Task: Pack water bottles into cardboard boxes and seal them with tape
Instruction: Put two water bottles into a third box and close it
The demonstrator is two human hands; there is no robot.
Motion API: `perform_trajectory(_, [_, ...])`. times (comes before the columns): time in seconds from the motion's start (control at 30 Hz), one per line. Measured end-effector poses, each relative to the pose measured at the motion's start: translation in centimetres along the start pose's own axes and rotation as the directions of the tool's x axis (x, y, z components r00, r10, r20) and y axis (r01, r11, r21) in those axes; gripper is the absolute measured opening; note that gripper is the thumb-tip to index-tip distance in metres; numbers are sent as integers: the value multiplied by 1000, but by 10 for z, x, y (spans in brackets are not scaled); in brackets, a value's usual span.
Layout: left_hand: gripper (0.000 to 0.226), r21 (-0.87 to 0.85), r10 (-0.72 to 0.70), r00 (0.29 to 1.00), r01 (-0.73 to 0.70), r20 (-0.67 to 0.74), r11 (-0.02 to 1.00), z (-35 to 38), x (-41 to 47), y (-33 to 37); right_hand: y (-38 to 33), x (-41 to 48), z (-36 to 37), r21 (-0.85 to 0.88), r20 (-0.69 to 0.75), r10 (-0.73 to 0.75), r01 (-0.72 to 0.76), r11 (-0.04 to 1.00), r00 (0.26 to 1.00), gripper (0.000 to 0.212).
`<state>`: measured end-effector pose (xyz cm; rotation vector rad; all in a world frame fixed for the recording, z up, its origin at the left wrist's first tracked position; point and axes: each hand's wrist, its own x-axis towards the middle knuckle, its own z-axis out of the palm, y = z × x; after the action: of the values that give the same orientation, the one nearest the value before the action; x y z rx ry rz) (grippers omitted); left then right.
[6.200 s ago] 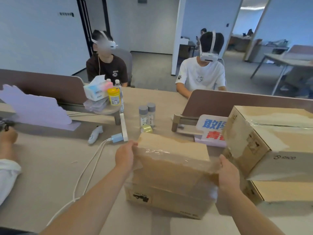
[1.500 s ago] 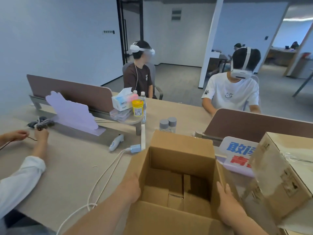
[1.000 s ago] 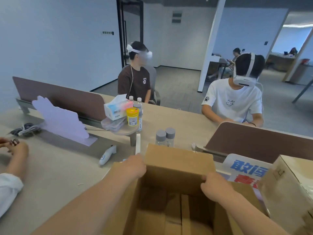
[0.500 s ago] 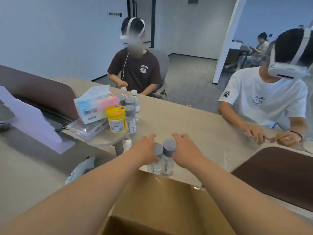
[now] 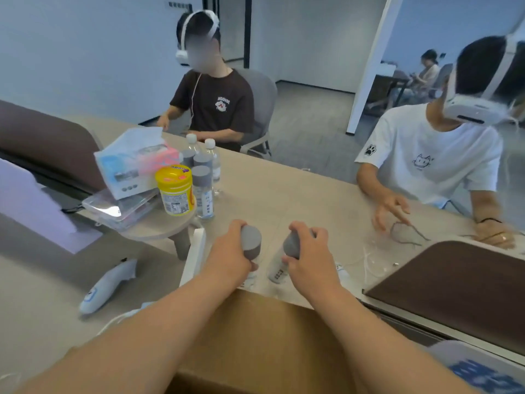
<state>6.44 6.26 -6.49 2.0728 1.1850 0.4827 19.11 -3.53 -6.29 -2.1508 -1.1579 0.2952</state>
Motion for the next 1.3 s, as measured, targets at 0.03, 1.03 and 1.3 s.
perform_trajectory(0.03, [75,-35,3,999,-4,-34,999,-9,-2,6,-3,-3,-9,2,-22,-26,26,1000,999,56])
perform_trajectory(1.03, [48,-116,-516,791,576,328,809,20,-253,-58,7,-294,18,276,28,725,-702,656,689,64])
perform_trajectory(1.3, [32,77,-352,899,344,260,936,-74,-295,-52,-24,-343,-34,121,-31,659,-651,749,752,27])
